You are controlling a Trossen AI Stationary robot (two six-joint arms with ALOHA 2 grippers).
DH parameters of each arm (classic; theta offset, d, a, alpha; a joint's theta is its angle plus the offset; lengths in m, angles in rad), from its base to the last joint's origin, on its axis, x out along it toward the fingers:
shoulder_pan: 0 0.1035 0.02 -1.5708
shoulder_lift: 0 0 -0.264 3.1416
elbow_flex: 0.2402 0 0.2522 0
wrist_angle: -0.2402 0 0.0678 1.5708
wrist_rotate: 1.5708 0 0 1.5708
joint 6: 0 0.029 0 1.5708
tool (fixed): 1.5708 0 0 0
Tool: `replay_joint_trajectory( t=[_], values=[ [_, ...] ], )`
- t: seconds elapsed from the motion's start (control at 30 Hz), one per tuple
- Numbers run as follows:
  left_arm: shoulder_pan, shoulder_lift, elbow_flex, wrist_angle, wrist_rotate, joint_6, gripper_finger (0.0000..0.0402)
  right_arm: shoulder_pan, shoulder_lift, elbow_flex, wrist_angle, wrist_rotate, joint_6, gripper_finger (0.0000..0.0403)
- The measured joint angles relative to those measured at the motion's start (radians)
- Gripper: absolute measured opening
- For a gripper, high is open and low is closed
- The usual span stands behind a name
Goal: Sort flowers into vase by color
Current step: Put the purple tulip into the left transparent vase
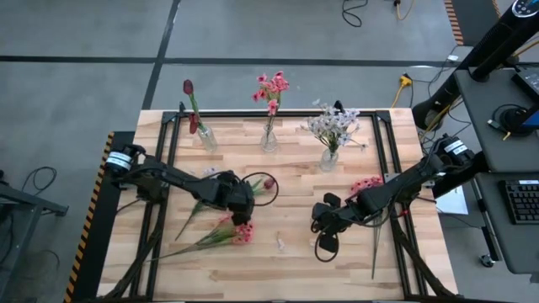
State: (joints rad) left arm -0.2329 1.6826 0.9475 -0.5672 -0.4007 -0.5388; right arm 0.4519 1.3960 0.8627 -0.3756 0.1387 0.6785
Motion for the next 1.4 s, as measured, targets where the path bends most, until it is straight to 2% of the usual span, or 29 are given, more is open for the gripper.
replay_joint_trajectory(
  t=[0.23, 0.67, 1.4],
  values=[
    [0.022, 0.031, 0.000, 0.012, 0.000, 0.096, 0.0214, 0.000, 0.018, 0.000, 0.002, 0.003, -0.002, 0.0009],
    [0.063, 0.090, 0.002, 0.037, -0.003, 0.140, 0.0206, 0.000, 0.056, 0.000, 0.010, 0.003, -0.006, 0.0009],
    [0.065, 0.089, -0.001, 0.057, -0.012, 0.146, 0.0042, 0.000, 0.058, 0.000, 0.014, 0.003, -0.026, 0.0009]
  ],
)
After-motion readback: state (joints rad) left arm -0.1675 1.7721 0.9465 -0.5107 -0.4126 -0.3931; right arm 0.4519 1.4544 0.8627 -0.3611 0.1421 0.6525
